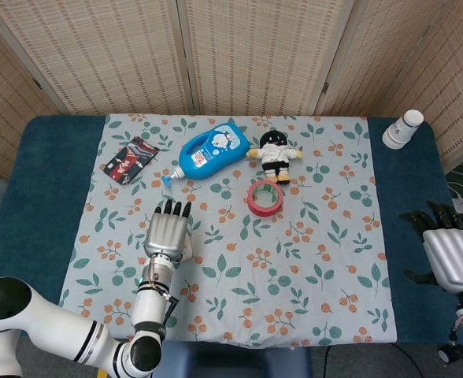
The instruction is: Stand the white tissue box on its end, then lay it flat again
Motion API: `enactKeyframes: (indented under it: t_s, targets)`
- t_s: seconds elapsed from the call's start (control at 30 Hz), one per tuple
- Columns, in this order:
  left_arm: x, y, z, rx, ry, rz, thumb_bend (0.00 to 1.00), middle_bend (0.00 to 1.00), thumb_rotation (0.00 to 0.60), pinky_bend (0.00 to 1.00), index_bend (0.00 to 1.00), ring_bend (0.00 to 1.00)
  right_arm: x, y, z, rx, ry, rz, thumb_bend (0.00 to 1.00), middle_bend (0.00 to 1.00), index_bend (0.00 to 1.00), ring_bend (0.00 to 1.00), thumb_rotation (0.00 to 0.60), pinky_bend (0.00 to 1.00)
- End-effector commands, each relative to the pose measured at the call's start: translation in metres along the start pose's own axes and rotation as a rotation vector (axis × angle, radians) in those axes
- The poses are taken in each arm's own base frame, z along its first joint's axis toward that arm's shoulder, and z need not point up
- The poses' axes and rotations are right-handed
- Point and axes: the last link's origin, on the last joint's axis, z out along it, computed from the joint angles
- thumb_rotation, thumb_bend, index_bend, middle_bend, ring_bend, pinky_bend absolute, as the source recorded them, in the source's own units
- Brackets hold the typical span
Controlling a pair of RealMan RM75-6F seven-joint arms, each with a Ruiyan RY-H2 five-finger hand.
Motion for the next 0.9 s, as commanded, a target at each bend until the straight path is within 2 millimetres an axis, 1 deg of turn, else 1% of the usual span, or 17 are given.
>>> enactKeyframes:
  t_s: [0.03, 0.3, 0.63, 0.9]
  targets:
    - [-0.0001, 0.0, 0.0004, 0.001, 0.0, -0.001, 0.16, 0.1, 0.6, 0.19, 0.0, 0.0, -0.0005, -0.0004, 0.0, 0.002, -0.005, 0.006, 0.05, 0.18, 0.2, 0.0, 0.6, 0.0]
    - [-0.0057, 0.0005, 0.0041, 0.003, -0.026, -0.01, 0.16, 0.12, 0.6, 0.2, 0.0, 0.0, -0.0012, 0.0003, 0.0019, 0.002, -0.008, 0.004, 0.05, 0.18, 0.2, 0.0, 0.6, 0.0]
    - [-0.0008, 0.0005, 0.0064, 0.004, -0.025, -0.036, 0.16, 0.12, 0.6, 0.2, 0.0, 0.01, -0.0022, 0.0006, 0.0042, -0.003, -0.01, 0.001, 0.05, 0.18, 0.2, 0.0, 0.6, 0.0]
    - [-0.0073, -0.001, 0.0092, 0.017, -0.042, -0.016, 0.16, 0.12, 0.6, 0.2, 0.0, 0.01, -0.0019, 0.0013, 0.0041, -0.006, -0.01, 0.001, 0.05, 0.18, 0.2, 0.0, 0.6, 0.0]
